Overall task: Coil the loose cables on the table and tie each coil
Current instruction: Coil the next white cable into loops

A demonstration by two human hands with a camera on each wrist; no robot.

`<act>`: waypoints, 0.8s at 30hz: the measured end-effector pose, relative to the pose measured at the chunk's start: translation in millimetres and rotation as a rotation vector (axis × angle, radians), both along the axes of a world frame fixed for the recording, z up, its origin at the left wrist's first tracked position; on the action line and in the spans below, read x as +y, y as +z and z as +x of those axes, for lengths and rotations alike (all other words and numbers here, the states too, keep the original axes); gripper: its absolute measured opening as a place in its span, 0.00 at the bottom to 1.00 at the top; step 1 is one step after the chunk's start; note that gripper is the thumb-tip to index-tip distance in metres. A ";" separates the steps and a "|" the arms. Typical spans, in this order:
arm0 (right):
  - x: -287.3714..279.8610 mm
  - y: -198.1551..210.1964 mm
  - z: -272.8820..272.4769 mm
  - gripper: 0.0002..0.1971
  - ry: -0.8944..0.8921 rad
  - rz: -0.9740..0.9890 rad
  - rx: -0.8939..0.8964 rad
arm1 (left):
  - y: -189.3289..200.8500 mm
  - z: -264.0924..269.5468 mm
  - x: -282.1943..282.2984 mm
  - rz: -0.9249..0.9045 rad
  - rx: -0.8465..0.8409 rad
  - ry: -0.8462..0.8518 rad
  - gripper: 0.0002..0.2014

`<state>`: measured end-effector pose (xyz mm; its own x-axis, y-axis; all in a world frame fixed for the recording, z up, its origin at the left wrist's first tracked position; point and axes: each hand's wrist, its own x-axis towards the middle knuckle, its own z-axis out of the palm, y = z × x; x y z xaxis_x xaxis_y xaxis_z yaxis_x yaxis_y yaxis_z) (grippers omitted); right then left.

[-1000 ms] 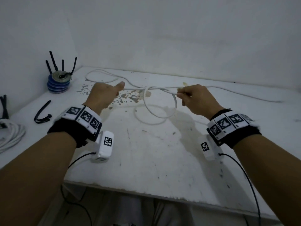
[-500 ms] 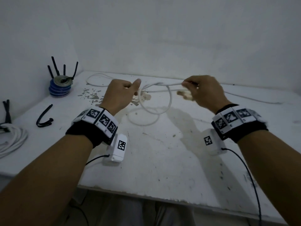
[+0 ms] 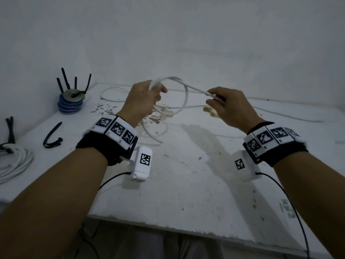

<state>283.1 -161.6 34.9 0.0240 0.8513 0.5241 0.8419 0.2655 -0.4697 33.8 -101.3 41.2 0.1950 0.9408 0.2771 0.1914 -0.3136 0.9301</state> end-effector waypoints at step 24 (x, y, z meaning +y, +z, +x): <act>-5.1 -9.9 -42.3 0.06 0.355 -0.417 1.420 | -41.1 8.9 -21.5 -0.354 -0.045 -0.130 0.17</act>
<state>240.8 -166.8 24.9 0.0539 0.9982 -0.0280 -0.4347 -0.0018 -0.9006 42.8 -122.9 0.1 0.3140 0.9481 -0.0494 0.1272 0.0096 0.9918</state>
